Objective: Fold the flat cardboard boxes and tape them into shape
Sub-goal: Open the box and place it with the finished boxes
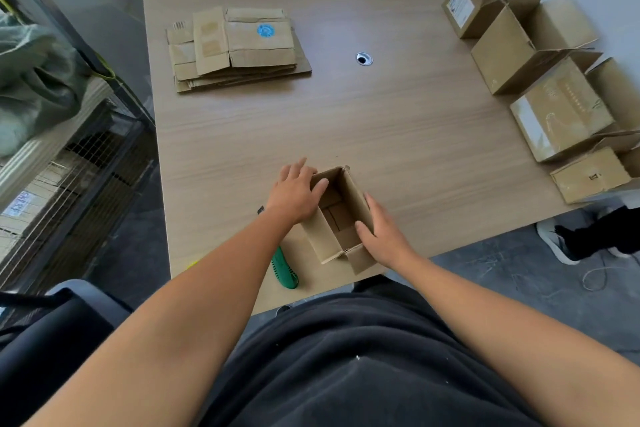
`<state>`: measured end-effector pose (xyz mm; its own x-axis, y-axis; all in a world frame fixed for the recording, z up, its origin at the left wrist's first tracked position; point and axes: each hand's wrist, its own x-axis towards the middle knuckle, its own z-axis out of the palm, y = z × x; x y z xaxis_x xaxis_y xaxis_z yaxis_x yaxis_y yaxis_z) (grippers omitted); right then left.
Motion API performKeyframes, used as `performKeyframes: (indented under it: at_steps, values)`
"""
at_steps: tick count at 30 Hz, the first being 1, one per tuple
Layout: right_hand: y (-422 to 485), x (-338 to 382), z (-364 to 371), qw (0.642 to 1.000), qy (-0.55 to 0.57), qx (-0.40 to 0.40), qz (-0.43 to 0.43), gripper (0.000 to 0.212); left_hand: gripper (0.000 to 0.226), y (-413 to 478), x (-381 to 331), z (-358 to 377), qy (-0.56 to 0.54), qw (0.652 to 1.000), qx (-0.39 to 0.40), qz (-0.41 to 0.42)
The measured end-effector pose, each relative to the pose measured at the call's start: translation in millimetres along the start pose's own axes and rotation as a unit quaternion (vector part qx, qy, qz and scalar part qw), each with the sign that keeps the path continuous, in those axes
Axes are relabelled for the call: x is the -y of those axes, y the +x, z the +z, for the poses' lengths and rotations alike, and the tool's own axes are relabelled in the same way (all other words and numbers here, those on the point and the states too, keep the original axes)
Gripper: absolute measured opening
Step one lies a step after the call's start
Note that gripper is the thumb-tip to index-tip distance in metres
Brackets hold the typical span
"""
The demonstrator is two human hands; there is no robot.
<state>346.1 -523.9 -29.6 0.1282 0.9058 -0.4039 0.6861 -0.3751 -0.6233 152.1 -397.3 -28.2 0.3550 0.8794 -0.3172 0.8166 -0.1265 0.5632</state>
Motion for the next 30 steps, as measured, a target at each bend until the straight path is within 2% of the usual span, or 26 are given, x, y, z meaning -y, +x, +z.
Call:
performKeyframes:
  at_steps: [2,4,5,6,7,8,9,11,14,16,25,30]
  values:
    - [5,0,-2,0.999,0.023,-0.044,0.007,0.061,0.067,-12,-13,1,-0.091,0.991,-0.088,-0.038]
    - [17,2,-10,0.996,0.034,-0.08,0.01,0.057,0.082,-25,-30,7,-0.243,0.947,-0.18,-0.108]
    - [24,2,-15,0.994,0.043,-0.098,0.014,0.057,0.086,-29,-40,12,-0.33,0.917,-0.174,-0.143]
    - [31,1,-21,0.992,0.054,-0.116,0.016,0.058,0.083,-29,-50,18,-0.398,0.891,-0.135,-0.17]
    - [38,-2,-27,0.989,0.064,-0.132,0.017,0.058,0.071,-28,-62,25,-0.438,0.876,-0.084,-0.184]
    - [46,-6,-35,0.987,0.073,-0.14,0.017,0.059,0.052,-25,-75,32,-0.449,0.873,-0.047,-0.185]
    - [53,-10,-44,0.987,0.08,-0.137,0.02,0.059,0.032,-20,-88,37,-0.447,0.875,-0.044,-0.182]
    - [68,-20,-68,0.99,0.083,-0.111,0.032,0.061,0.014,-1,-113,46,-0.457,0.867,-0.076,-0.182]
    - [94,-43,-118,0.995,0.009,-0.103,0.013,0.068,0.02,43,-149,48,-0.495,0.84,-0.104,-0.199]
    - [112,-59,-159,0.991,-0.043,-0.121,-0.024,0.07,0.022,81,-172,49,-0.495,0.836,-0.109,-0.209]
    - [250,-94,-383,0.971,-0.145,-0.173,-0.079,0.062,0.024,308,-290,55,-0.425,0.878,-0.109,-0.19]
    - [334,-96,-475,0.953,-0.192,-0.211,-0.107,0.061,0.028,428,-342,55,-0.435,0.87,-0.1,-0.207]
